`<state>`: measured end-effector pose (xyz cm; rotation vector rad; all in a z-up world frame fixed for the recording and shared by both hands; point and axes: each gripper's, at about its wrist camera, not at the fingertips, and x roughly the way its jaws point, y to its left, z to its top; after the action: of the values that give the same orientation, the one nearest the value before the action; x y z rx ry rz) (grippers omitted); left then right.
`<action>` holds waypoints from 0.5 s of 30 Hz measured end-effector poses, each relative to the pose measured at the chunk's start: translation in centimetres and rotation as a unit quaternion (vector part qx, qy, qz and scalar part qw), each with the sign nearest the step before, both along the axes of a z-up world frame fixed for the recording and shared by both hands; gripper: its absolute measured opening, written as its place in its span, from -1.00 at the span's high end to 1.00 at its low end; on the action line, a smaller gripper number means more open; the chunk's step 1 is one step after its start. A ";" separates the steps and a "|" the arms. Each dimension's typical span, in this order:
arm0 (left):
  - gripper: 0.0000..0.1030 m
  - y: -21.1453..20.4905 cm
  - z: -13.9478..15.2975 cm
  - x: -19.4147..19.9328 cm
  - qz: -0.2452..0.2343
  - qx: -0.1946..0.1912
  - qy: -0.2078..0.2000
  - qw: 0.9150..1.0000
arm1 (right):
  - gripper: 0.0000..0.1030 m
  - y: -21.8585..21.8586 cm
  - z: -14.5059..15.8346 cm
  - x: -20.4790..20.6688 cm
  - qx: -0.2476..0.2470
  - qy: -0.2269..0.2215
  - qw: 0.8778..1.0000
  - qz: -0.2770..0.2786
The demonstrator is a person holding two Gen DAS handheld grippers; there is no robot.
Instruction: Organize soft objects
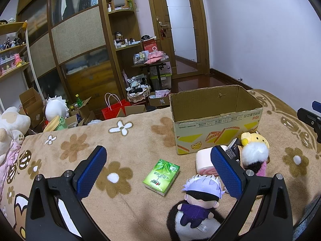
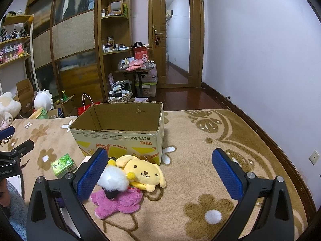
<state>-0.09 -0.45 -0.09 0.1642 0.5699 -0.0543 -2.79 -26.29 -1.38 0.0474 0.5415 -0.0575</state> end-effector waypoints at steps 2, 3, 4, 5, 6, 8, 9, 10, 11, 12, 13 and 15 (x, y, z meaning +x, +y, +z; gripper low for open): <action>-0.99 0.0 0.0 0.0 0.000 0.000 0.000 1.000 | -1.00 0.0 0.0 0.0 0.000 0.000 1.000 0.000; -0.99 0.0 0.0 0.0 0.000 0.000 0.000 1.000 | -1.00 0.0 -0.1 0.0 0.000 0.000 1.000 0.000; -0.99 0.0 0.0 0.0 0.000 0.000 0.000 1.000 | -1.00 0.0 -0.1 0.0 0.000 0.001 1.000 0.000; -0.99 0.0 0.0 0.0 0.000 0.000 0.000 1.000 | -1.00 0.0 0.0 0.0 0.000 0.001 1.000 0.000; -0.99 0.0 0.0 0.0 0.000 0.000 0.000 1.000 | -1.00 0.0 -0.1 0.0 0.000 0.001 1.000 0.000; -0.99 0.0 0.0 0.0 0.000 0.000 0.000 1.000 | -1.00 0.0 0.1 0.0 0.000 0.001 1.000 0.000; -0.99 0.0 0.0 0.0 0.000 0.000 0.000 1.000 | -1.00 0.0 0.0 0.0 -0.001 0.000 1.000 0.000; -0.99 0.0 0.0 0.0 0.000 0.000 0.000 1.000 | -1.00 0.0 0.0 0.0 0.000 0.001 1.000 0.000; -0.99 0.0 0.0 0.0 0.000 0.000 0.000 1.000 | -1.00 0.0 0.1 0.0 0.000 0.001 1.000 -0.001; -0.99 0.0 0.0 0.0 0.000 0.000 0.000 1.000 | -1.00 0.1 0.1 0.0 0.000 0.001 1.000 -0.001; -0.99 0.0 0.0 0.0 0.000 0.000 0.001 1.000 | -1.00 0.1 0.1 0.0 0.000 0.001 1.000 -0.002; -0.99 0.0 0.0 0.0 0.000 0.000 0.001 1.000 | -1.00 0.1 0.2 0.0 0.003 -0.001 1.000 -0.002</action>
<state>-0.08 -0.46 -0.09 0.1651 0.5714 -0.0544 -2.77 -26.18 -1.22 0.0548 0.5403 -0.0598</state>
